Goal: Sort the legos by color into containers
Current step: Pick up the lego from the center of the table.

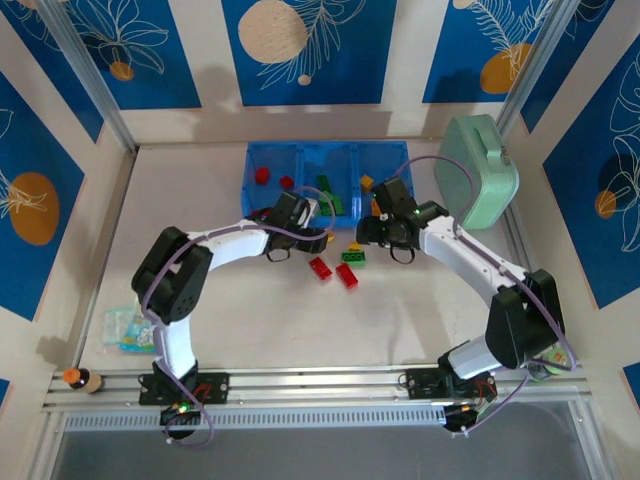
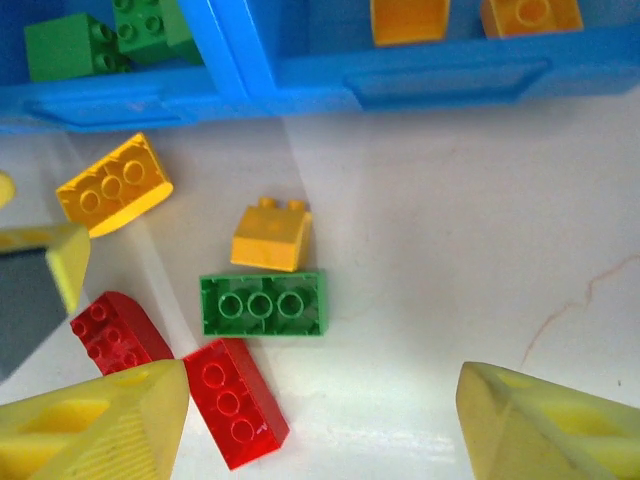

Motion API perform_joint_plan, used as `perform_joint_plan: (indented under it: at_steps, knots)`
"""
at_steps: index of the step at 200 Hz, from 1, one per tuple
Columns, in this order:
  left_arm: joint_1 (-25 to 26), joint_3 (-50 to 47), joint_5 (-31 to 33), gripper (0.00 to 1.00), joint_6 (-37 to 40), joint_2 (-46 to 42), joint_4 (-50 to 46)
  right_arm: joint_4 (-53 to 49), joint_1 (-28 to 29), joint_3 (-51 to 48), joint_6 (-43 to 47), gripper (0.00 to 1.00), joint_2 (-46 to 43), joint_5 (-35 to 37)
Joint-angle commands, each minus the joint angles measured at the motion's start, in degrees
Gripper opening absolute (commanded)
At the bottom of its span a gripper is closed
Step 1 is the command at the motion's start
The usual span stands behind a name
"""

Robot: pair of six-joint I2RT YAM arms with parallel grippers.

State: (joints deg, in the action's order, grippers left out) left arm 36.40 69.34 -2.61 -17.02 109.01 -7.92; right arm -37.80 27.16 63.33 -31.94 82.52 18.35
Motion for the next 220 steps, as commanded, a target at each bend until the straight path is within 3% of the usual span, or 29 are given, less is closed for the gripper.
perform_joint_plan:
  at_steps: [1, 78, 128, 146, 191, 220]
  knots:
    - [0.49, 4.32, 1.47, 0.73, 3.24, 3.02, -4.98, 2.93, 0.22, -3.38, -2.70, 0.72, -3.84, -1.31]
    - [1.14, 9.66, -1.81, 0.72, 3.22, 8.32, -6.98, 4.91, 0.18, -9.00, -4.48, 0.72, -7.93, -1.75]
    - [3.39, 11.62, -0.14, 0.66, 4.63, 10.40, -8.69, 4.98, 0.00, -9.36, -4.88, 0.72, -8.65, -1.57]
    - [3.93, 12.47, 1.56, 0.61, 5.55, 10.70, -10.33, 4.50, -0.09, -9.36, -4.97, 0.72, -9.34, -1.22]
    - [5.52, 12.23, 4.10, 0.35, 6.97, 8.53, -12.19, 4.18, -0.26, -10.46, -5.97, 0.71, -12.29, -0.28]
    - [6.31, 11.79, 4.13, 0.29, 7.10, 4.76, -12.25, -1.32, -2.87, -10.00, -9.35, 0.71, -12.20, 4.65]
